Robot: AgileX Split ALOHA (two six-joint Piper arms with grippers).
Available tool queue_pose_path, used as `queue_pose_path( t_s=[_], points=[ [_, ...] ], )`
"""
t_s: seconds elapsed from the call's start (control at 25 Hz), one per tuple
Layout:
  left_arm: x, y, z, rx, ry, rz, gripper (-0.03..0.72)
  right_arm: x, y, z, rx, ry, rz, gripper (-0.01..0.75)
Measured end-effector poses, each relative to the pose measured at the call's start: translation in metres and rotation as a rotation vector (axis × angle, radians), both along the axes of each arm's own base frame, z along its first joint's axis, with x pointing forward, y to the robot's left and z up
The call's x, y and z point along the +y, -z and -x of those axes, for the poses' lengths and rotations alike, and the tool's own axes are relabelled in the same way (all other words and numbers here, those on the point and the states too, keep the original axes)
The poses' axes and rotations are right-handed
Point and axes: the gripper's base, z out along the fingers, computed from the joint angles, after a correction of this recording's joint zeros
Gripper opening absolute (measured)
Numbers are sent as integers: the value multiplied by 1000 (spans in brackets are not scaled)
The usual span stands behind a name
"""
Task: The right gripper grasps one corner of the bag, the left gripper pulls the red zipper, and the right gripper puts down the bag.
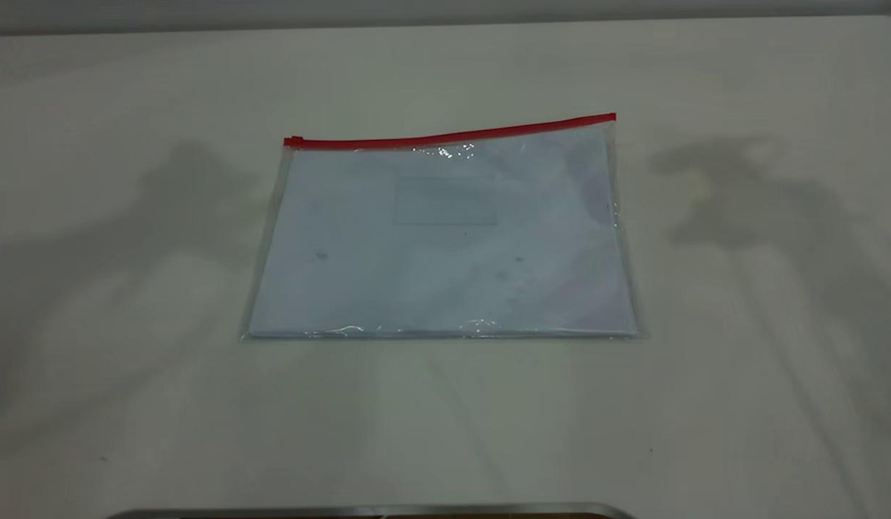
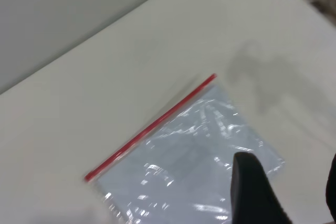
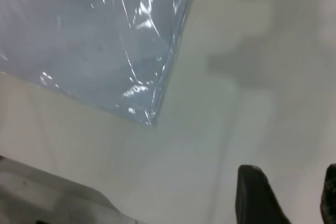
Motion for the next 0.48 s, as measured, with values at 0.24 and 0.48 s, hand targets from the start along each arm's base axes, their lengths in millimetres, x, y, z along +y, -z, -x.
queue_pose_path(
  t_s=[0.24, 0.48],
  points=[
    [9, -16, 40, 13, -171, -102, 409, -5, -67, 65, -150, 10, -50, 342],
    [19, -6, 87, 75, -278, -160, 409, -17, -99, 160, -266, 6, -59, 342]
  ],
)
